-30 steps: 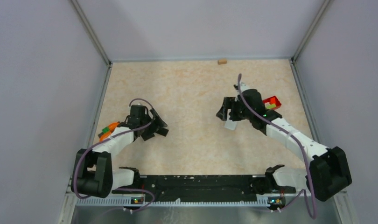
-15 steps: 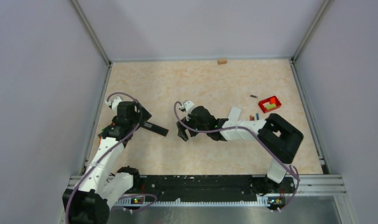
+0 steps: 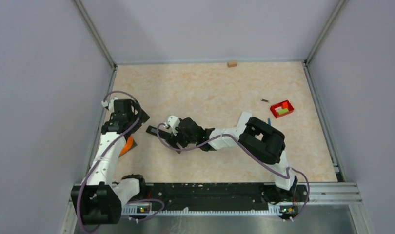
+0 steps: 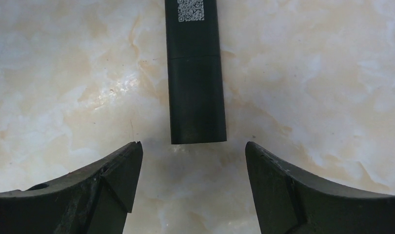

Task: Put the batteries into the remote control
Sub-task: Pick up the remote control from the center of the board.

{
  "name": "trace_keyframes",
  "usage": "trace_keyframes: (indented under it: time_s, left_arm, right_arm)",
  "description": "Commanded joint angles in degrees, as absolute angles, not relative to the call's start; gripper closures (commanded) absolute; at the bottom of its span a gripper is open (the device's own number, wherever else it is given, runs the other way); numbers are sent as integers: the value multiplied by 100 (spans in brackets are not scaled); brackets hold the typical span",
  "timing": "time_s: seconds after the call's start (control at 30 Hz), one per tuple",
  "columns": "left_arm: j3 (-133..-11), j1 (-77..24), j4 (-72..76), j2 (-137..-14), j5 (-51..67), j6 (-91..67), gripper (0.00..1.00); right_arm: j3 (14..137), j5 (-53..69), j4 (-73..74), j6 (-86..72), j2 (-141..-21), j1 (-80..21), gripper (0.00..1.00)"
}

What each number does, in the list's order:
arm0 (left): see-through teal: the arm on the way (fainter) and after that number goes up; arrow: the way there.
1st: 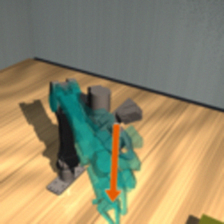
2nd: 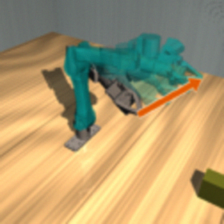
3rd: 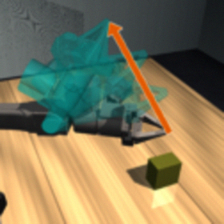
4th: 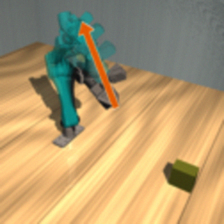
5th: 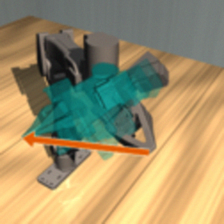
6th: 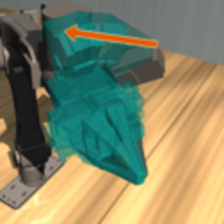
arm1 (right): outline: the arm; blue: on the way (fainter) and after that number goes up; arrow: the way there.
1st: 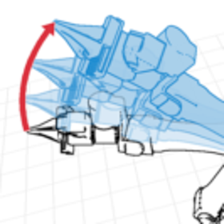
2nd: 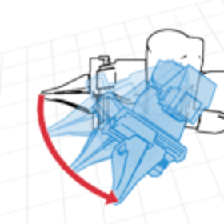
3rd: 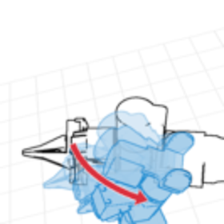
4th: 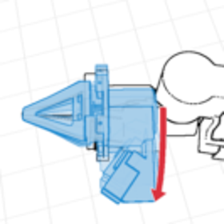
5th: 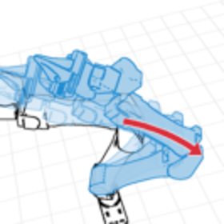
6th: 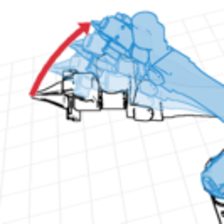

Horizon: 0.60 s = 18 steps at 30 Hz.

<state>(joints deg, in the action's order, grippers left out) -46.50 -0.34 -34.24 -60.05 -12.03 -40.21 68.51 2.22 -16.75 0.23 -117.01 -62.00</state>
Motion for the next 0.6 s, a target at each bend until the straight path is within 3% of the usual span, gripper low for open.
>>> trace_keyframes:
  time_s: [0.0,0.13,0.4,0.57]
  left_arm:
    - [-4730,551,-3360,-6057,-519,-3908,1]
    - [-4624,866,-3240,-6156,-56,-3936,1]
    - [-4406,1081,-3083,-6223,551,-3947,1]
    - [-4096,1085,-2864,-6272,1458,-3938,1]
  right_arm:
    - [7260,292,-1809,595,-12032,-6333,23]
    - [7650,46,-1454,674,-12355,-6381,33]
    - [7838,-352,-1084,549,-12524,-6389,68]
    - [7585,-483,-915,180,-12120,-6379,71]
